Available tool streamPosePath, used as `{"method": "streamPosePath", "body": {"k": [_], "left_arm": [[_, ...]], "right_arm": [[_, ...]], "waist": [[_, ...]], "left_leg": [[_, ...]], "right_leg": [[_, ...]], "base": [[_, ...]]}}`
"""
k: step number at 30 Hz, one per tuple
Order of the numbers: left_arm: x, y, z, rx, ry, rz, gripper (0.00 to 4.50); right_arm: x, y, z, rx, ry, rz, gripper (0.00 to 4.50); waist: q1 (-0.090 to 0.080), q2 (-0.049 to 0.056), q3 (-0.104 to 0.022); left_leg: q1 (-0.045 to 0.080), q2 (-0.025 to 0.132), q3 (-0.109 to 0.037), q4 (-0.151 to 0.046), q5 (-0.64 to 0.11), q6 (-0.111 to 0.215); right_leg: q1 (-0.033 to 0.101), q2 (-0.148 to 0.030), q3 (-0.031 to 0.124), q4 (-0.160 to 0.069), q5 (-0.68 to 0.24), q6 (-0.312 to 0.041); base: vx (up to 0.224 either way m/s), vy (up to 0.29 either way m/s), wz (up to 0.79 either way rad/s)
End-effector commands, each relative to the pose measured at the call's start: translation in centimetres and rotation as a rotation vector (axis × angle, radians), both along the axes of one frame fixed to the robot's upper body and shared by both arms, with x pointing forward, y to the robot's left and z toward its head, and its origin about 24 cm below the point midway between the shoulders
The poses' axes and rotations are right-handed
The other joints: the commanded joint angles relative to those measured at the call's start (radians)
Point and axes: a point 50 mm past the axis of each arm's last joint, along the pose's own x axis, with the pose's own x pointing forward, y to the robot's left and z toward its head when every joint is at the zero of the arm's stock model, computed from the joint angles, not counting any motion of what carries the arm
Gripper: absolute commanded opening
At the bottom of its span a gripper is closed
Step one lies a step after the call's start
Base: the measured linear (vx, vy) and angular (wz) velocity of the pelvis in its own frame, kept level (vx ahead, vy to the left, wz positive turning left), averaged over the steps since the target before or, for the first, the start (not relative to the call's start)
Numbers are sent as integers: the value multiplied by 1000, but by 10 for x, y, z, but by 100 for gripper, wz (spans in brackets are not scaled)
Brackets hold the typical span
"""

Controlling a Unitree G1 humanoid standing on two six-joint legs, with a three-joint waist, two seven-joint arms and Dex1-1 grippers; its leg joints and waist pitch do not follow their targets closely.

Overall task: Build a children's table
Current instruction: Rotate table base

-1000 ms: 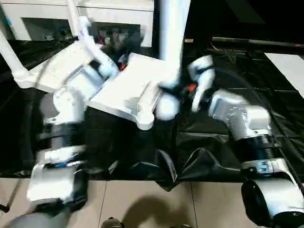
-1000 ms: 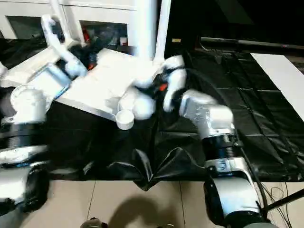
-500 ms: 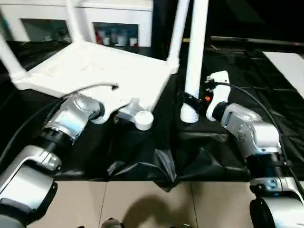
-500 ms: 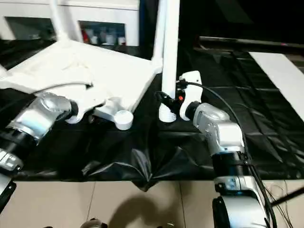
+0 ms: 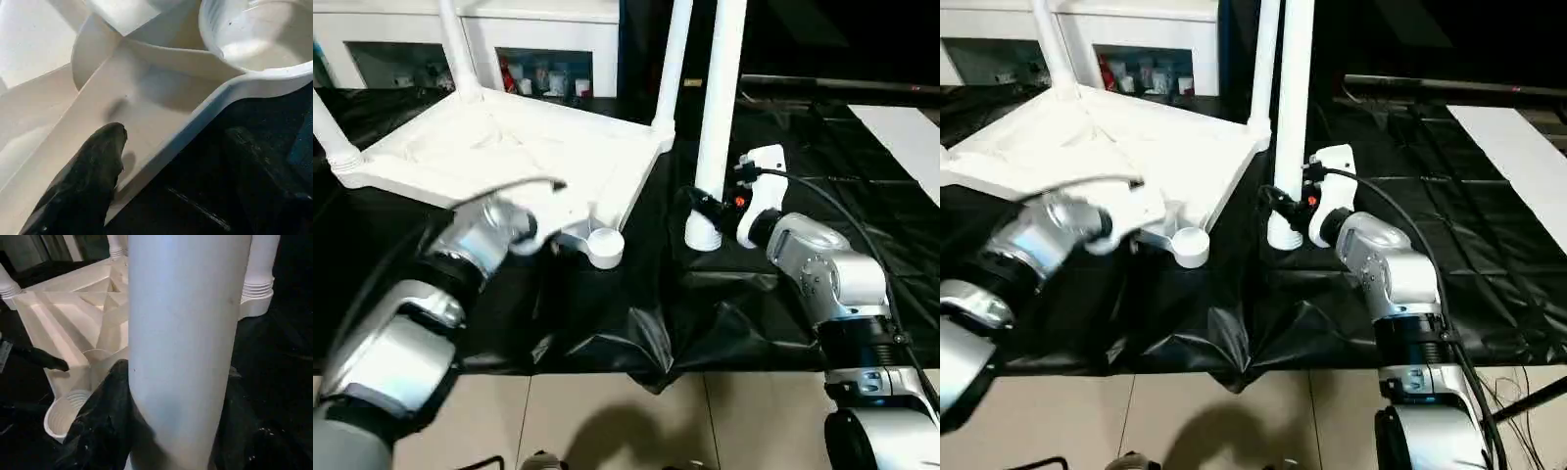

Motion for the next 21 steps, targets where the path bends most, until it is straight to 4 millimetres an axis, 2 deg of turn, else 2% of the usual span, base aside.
{"method": "streamPosePath", "body": {"k": [1,5,6,9,12,14,17,21], "left_arm": [[-1,3,-3,12,37,-2,362],[-3,1,-6,-6,86,-21,362],[-3,1,-6,-5,94,-30,334],[-6,-2,-6,-32,174,-72,324],[-12,-4,-1,-5,282,-184,290],[-12,-6,4,-11,307,-216,281],[-13,-9,12,-20,355,-253,257],[-17,-7,17,19,410,-299,227]], "right_arm": [[3,0,9,0,-33,4,186],[4,-3,11,-16,-43,9,186],[4,-3,12,-18,-44,10,186],[5,-4,13,-26,-50,13,186],[7,-6,15,-48,-62,24,186],[8,-7,16,-57,-68,30,186],[10,-8,19,-74,-76,40,186],[12,-8,21,-106,-89,59,186]], "waist": [[4,10,-94],[5,13,-94],[5,12,-94],[5,15,-95],[4,13,-96],[4,19,-95],[5,19,-95],[5,21,-93]], "left_leg": [[5,-3,7,-56,-97,11],[6,-2,6,-56,-105,8],[6,-3,7,-56,-104,9],[5,-3,6,-56,-98,11],[4,-4,6,-56,-93,13],[6,-3,5,-56,-100,12],[10,2,6,-58,-112,12],[9,2,6,-58,-124,6]], "right_leg": [[79,-74,60,-69,-61,-186],[79,-75,60,-69,-64,-189],[80,-75,60,-69,-62,-191],[82,-75,59,-66,-44,-202],[84,-76,60,-65,-27,-211],[82,-77,60,-64,-17,-219],[80,-79,61,-63,-19,-233],[80,-77,60,-62,-22,-240]], "base": [[0,0,0],[0,0,0],[0,0,0],[0,0,0],[0,0,0],[0,0,0],[0,0,0],[0,0,0]]}}
